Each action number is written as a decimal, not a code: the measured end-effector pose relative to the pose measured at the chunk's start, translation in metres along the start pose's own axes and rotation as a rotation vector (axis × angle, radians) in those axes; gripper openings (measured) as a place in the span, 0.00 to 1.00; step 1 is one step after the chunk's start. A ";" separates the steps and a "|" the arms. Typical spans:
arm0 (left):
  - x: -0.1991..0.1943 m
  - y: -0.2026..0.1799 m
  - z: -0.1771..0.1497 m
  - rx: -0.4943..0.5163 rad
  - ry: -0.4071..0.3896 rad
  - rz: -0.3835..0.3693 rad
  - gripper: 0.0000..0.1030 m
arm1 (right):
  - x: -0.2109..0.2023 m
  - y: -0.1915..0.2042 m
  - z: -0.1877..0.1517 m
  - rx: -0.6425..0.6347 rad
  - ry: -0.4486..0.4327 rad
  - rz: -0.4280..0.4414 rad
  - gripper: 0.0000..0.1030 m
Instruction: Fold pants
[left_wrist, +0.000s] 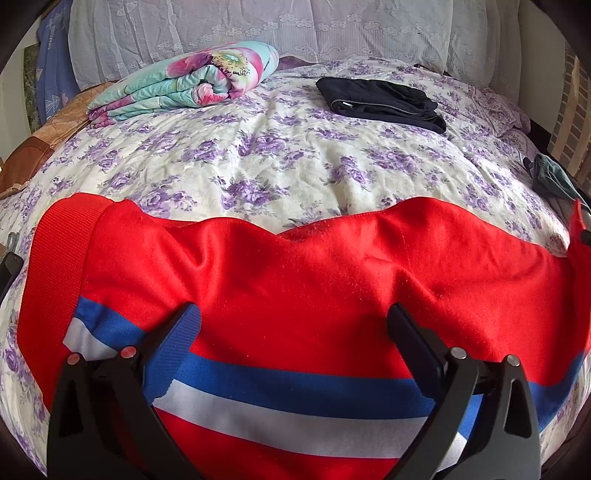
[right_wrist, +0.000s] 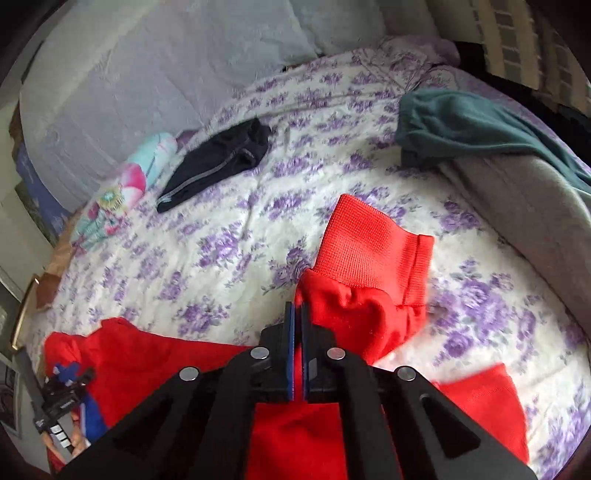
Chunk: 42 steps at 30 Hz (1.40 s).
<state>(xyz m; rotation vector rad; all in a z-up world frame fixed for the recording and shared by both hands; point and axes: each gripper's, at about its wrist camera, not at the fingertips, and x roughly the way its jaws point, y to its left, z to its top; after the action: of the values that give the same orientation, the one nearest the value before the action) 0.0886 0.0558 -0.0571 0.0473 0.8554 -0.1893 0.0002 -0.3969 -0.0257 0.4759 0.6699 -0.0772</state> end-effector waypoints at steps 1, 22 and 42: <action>0.000 0.000 0.000 0.000 0.000 -0.002 0.95 | -0.020 -0.009 -0.008 0.024 -0.028 0.001 0.03; 0.000 0.001 -0.001 0.002 -0.001 -0.005 0.95 | -0.021 -0.062 -0.056 0.361 0.033 0.147 0.43; -0.003 0.010 -0.002 -0.013 -0.011 -0.068 0.95 | -0.059 -0.085 -0.086 0.370 0.025 0.159 0.29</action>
<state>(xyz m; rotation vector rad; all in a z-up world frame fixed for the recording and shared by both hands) 0.0873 0.0658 -0.0563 0.0050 0.8483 -0.2471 -0.1149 -0.4387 -0.0822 0.8854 0.6418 -0.0448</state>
